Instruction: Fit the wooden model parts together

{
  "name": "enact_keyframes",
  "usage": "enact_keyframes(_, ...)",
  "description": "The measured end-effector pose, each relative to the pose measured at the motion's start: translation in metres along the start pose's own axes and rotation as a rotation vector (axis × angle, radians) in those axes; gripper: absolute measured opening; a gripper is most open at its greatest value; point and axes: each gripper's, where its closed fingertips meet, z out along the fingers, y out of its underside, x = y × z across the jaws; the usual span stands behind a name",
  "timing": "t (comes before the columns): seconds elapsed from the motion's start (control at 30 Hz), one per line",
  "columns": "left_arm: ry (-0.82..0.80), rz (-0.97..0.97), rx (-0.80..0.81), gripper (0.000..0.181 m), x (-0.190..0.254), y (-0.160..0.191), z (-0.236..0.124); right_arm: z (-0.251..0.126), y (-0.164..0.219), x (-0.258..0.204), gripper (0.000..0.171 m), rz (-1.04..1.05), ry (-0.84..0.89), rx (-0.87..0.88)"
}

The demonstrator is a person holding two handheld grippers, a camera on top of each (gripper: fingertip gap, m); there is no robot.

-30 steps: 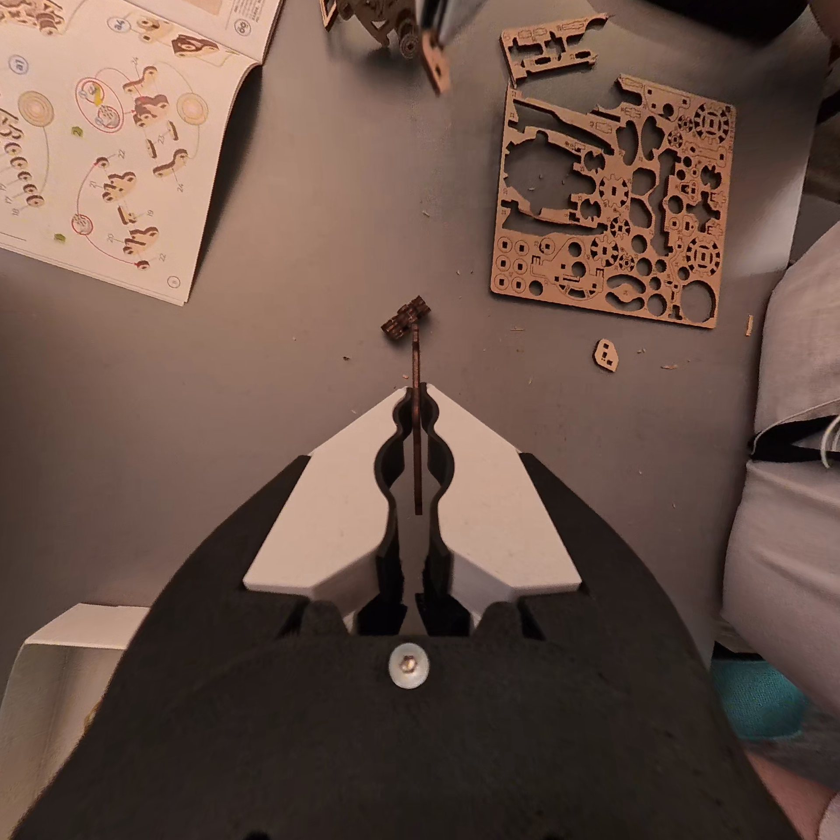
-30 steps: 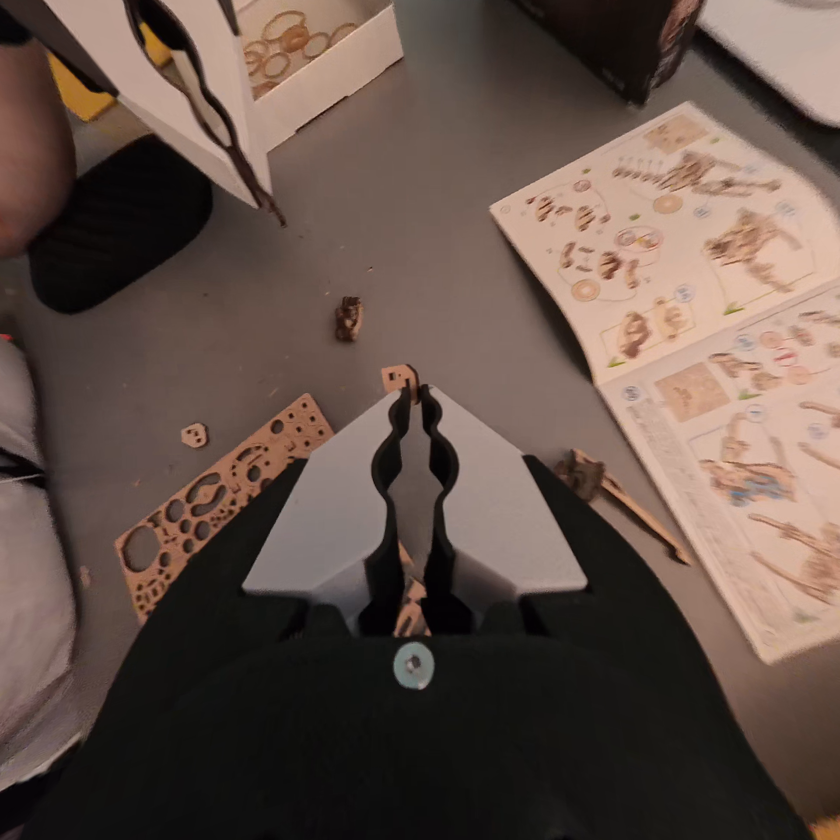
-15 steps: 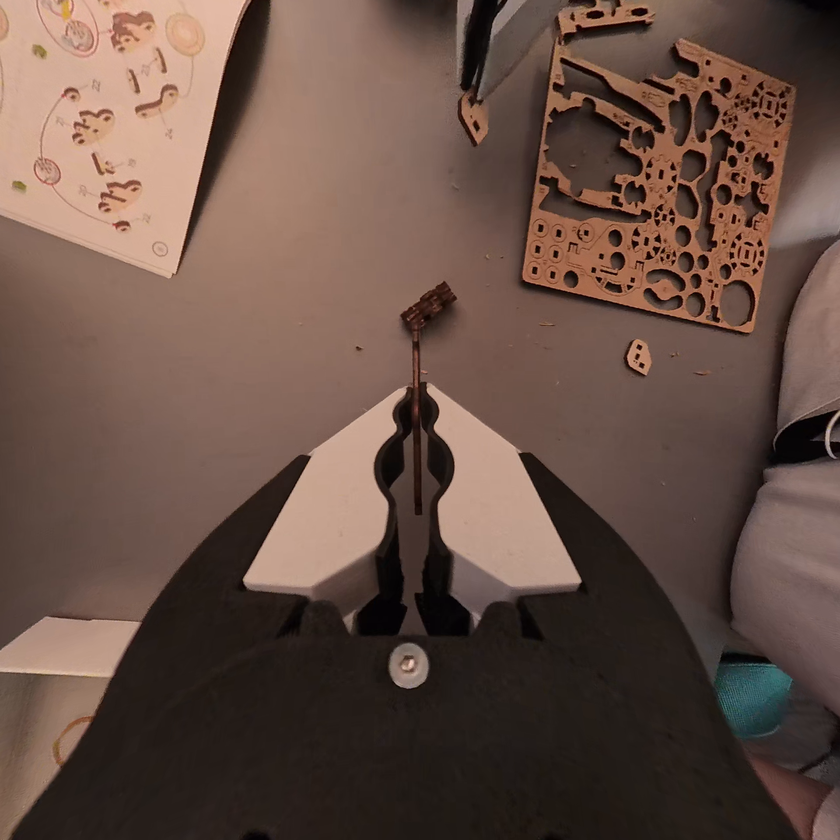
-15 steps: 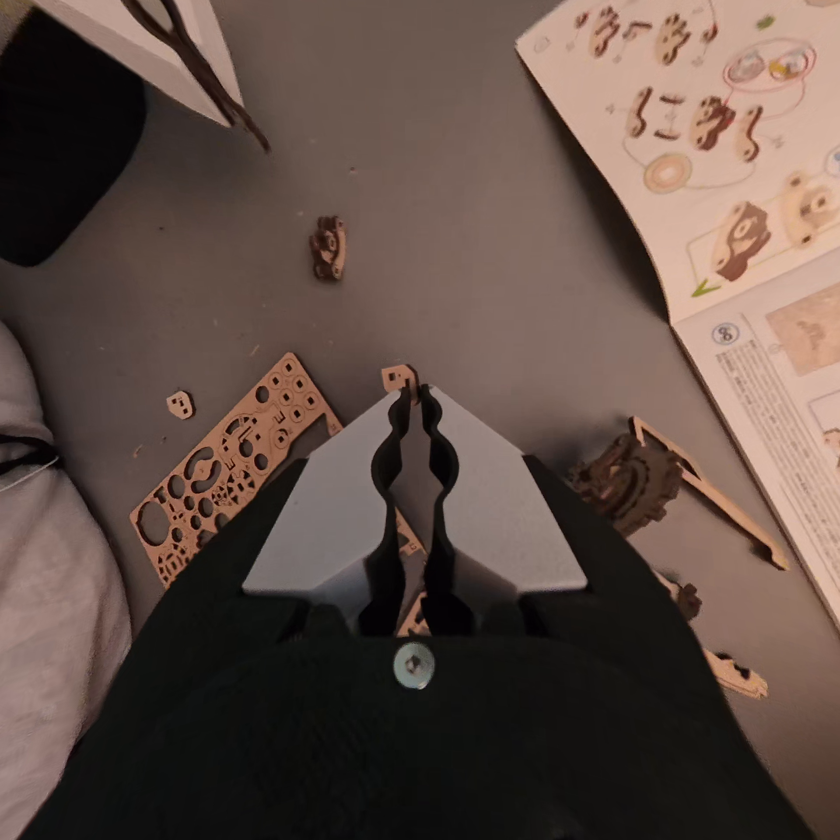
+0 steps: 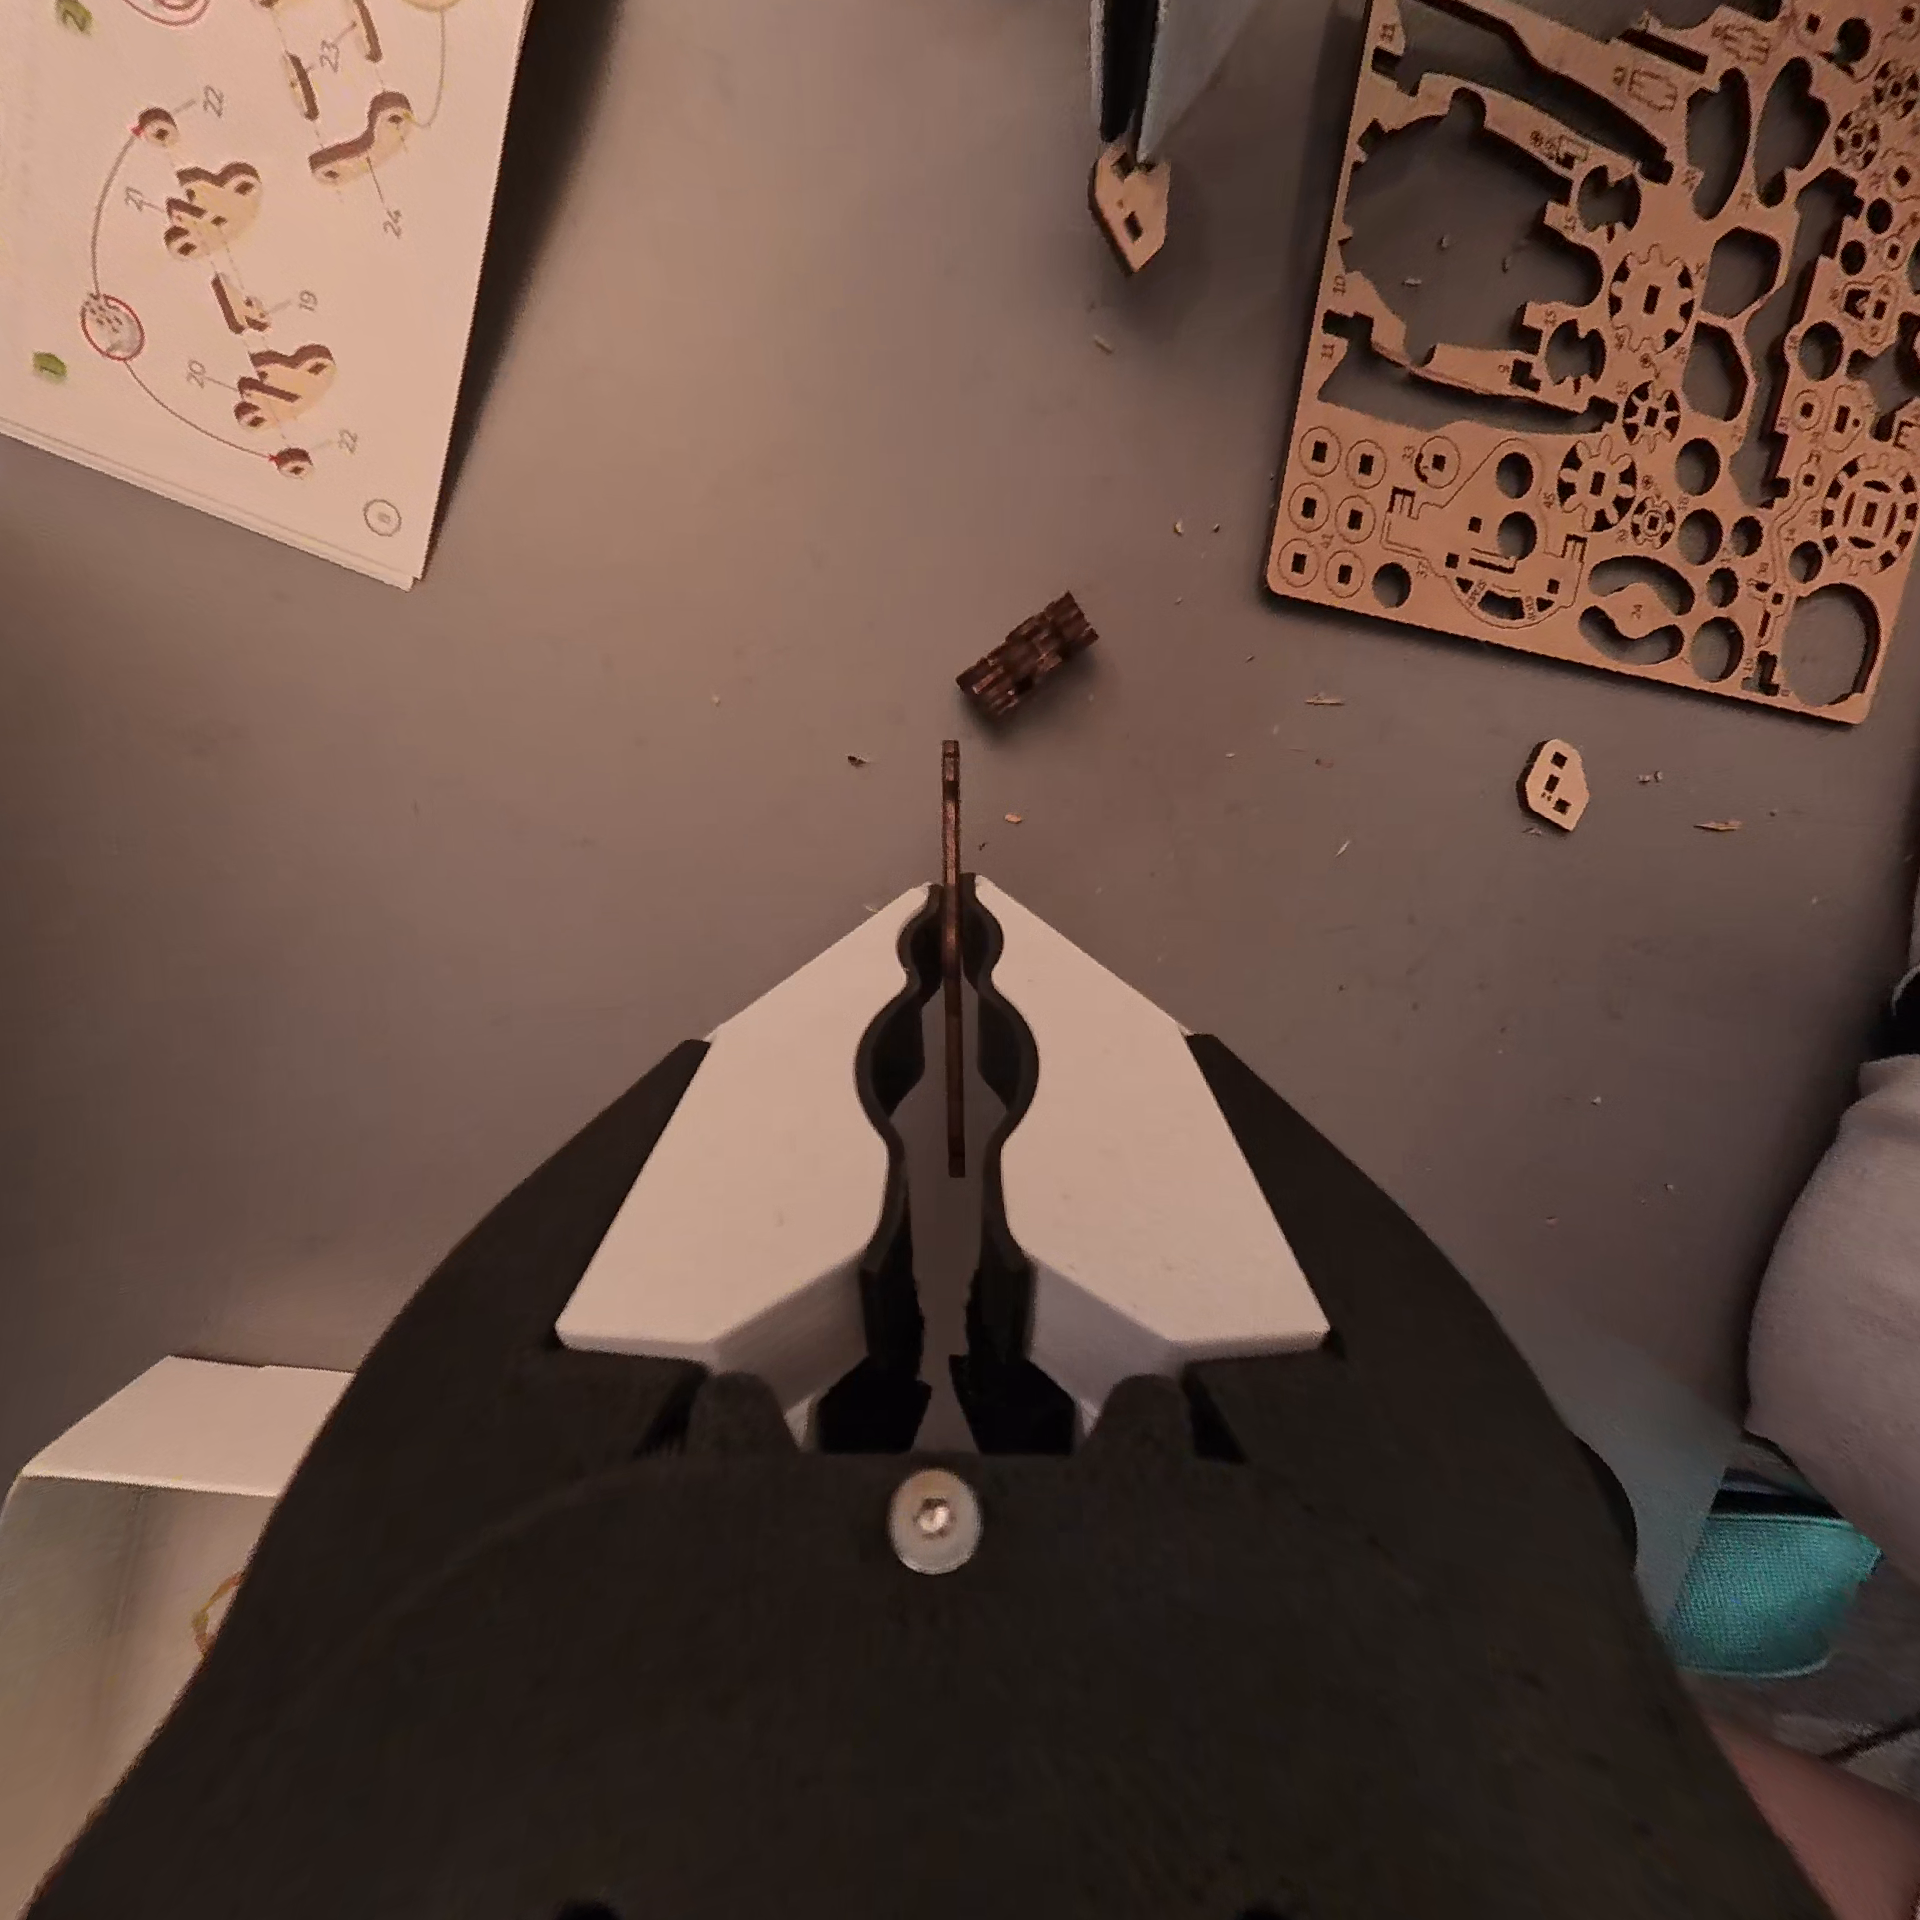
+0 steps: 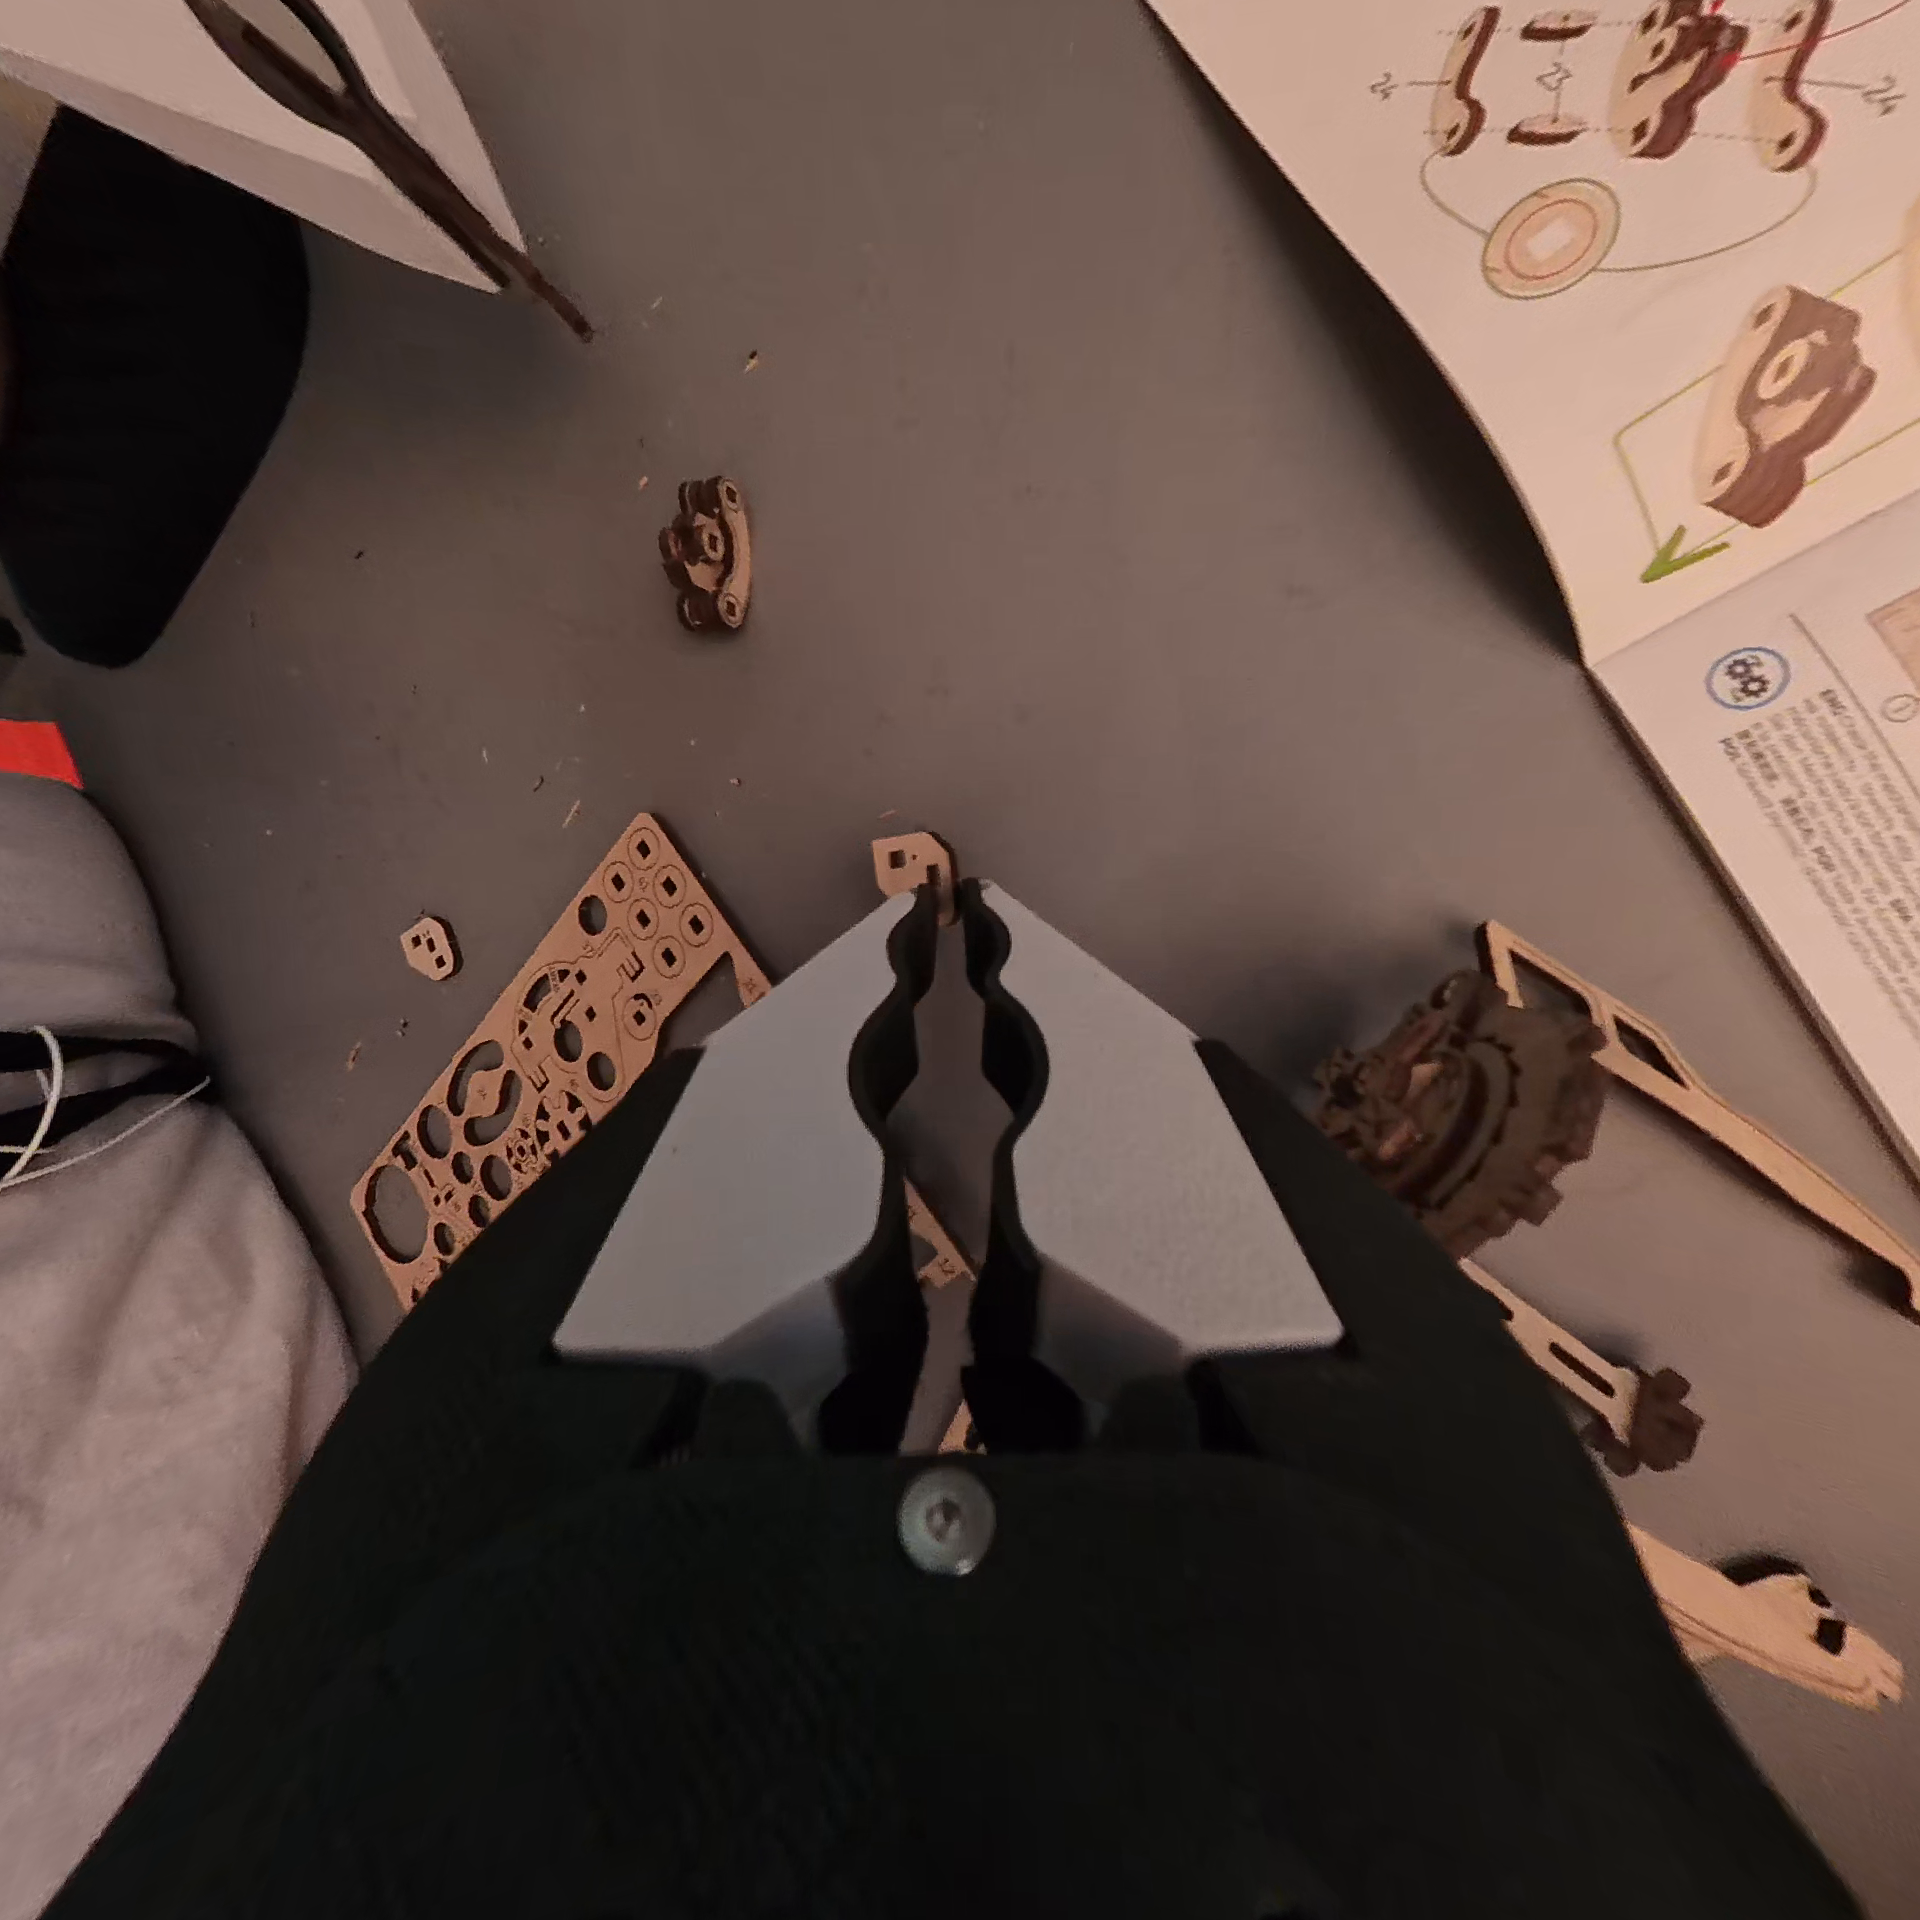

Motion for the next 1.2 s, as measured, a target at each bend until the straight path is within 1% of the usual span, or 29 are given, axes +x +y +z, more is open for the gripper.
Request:
enact_keyframes(0.37,0.01,-0.003,0.0,0.0,0.001,0.0,0.001,0.01,0.003,0.002,0.005,0.001,0.004,-0.021)
enact_keyframes(0.47,0.007,0.001,0.008,0.0,0.001,-0.002,-0.001,0.009,0.004,0.001,0.011,-0.01,0.001,-0.038)
enact_keyframes(0.6,0.01,0.002,0.011,0.0,0.002,-0.002,-0.002,0.001,0.007,0.003,0.012,-0.097,0.046,-0.079)
enact_keyframes(0.7,0.01,0.003,0.012,0.0,0.002,-0.003,-0.001,-0.003,0.01,-0.006,0.012,-0.178,0.03,-0.1)
enact_keyframes(0.8,0.009,0.006,0.009,0.0,0.003,-0.002,-0.001,-0.004,0.011,-0.002,0.012,-0.213,0.078,-0.115)
enact_keyframes(1.03,0.005,0.005,0.012,0.0,0.002,-0.003,-0.002,-0.01,0.005,-0.001,0.011,-0.167,0.039,-0.061)
enact_keyframes(1.2,0.001,0.008,0.017,0.0,0.002,-0.003,-0.004,-0.022,-0.006,-0.01,0.011,-0.181,-0.045,0.021)
